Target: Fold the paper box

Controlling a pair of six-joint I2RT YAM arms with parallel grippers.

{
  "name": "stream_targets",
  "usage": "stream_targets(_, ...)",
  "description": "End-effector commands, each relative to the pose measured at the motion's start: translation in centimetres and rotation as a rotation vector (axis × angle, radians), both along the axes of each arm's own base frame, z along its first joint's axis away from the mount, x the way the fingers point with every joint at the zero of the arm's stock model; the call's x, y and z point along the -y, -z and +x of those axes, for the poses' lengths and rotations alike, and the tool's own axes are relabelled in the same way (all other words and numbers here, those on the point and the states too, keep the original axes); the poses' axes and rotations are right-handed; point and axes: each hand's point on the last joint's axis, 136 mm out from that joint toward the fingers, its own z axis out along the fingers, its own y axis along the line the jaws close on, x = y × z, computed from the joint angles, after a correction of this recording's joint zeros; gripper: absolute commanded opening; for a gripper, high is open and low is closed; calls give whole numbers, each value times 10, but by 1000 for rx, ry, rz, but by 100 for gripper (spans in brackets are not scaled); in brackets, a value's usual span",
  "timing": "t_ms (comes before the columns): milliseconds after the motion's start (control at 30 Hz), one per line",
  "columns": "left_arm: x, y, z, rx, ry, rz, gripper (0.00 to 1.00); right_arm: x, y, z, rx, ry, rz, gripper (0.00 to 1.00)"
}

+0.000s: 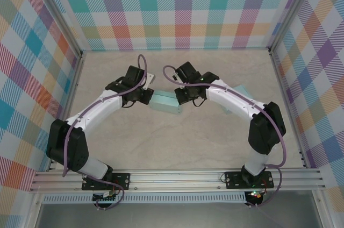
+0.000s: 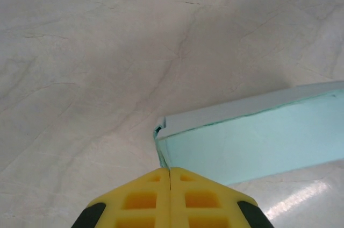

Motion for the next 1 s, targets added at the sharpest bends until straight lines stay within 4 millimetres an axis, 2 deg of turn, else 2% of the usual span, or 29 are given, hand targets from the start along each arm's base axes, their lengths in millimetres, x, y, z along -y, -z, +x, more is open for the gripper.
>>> stream_targets(0, 18, -6, -20, -2, 23, -45, 0, -14, -22, 10, 16, 64, 125, 0)
stream_targets(167, 25, 7, -32, -28, 28, -15, 0, -15, -25, 19, 13, 134, 206, 0)
stream_targets(367, 31, 15, -37, -39, 31, 12, 0, -19, -27, 23, 13, 160, 262, 0)
stream_targets(600, 32, 20, -33, -36, 22, 32, 0, -17, -11, 19, -10, 159, 242, 0)
stream_targets(967, 17, 27, -29, -25, -29, 109, 0, -4, 13, 10, -20, 147, 178, 0)
